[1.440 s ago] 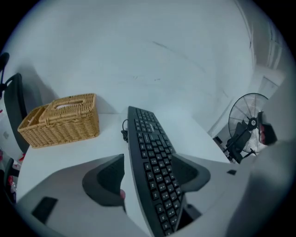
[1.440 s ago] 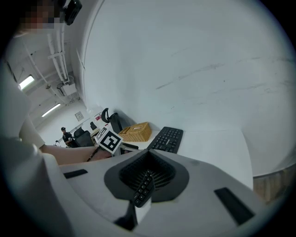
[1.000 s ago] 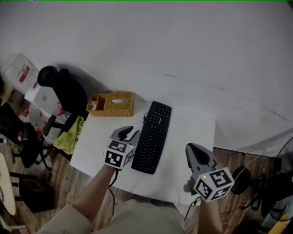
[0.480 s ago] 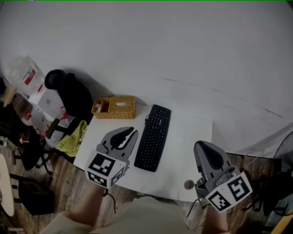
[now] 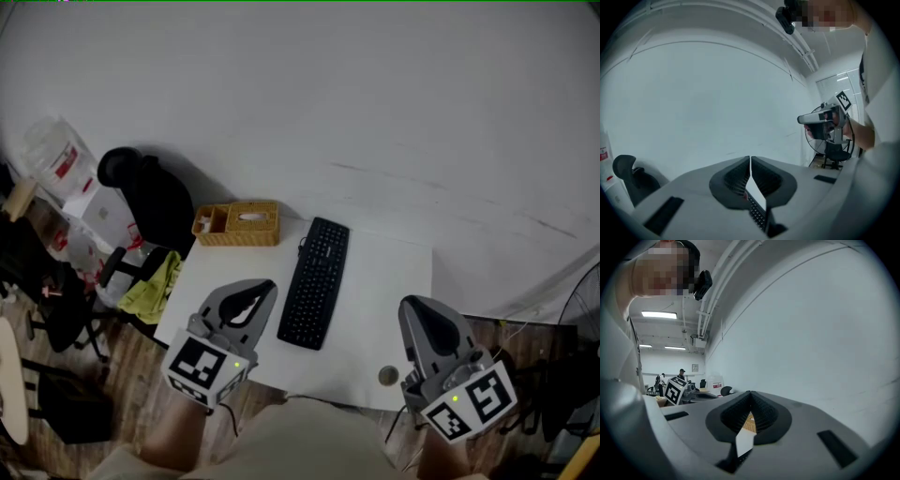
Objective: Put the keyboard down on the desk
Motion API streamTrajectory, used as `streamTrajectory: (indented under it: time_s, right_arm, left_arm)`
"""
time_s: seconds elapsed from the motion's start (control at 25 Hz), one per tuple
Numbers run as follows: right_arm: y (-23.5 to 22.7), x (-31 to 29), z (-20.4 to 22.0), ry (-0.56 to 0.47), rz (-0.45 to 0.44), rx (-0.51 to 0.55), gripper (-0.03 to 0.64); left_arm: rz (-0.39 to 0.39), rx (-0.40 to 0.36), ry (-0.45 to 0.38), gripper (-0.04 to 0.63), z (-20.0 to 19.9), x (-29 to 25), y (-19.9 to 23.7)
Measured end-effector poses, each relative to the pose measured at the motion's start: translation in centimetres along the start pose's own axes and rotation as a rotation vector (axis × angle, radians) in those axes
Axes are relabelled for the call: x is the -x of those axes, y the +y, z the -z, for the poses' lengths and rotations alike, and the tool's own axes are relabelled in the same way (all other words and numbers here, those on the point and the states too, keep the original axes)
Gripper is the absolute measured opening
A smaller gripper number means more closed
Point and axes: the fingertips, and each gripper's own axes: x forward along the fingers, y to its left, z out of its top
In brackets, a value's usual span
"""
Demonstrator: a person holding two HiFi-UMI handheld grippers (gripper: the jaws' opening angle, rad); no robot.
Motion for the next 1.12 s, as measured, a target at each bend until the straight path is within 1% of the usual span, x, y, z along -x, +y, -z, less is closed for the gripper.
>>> streamTrajectory:
  time_s: [0.2, 0.44, 0.56, 0.64, 0.88, 1.12]
  right_arm:
    - [1.8, 0.0, 2.3, 0.07, -0.055, 0.004, 0.025]
    - [2.6, -0.6, 5.5, 0.152, -0.073, -0.012, 0.025]
    - [2.7, -1.0, 5.9, 0.16, -0.078, -0.019, 0.025]
    - [2.7, -1.4, 5.8, 0.158, -0.082, -0.014, 0.025]
    - [2.8, -2.3, 5.6, 0.15, -0.084, -0.009, 0.025]
    - [2.9, -2.0, 6.6, 0.173, -0.074, -0.021, 0.025]
  left_arm:
    - [0.0, 0.026, 0.014, 0.031, 0.7, 1.3, -1.4]
    - [0.0, 0.05, 0.047, 0.031, 2.3, 1.5, -2.0]
    - [0.015, 0.062, 0.068, 0.028, 2.7, 1.5, -2.0]
    - [0.022, 0.069, 0.063, 0.028, 2.6, 1.4, -1.9]
    - [0.003, 0.079, 0.054, 0.028, 2.7, 1.5, -1.0]
    - [0.011, 0.076, 0.066, 0.028, 3.2, 1.6, -1.1]
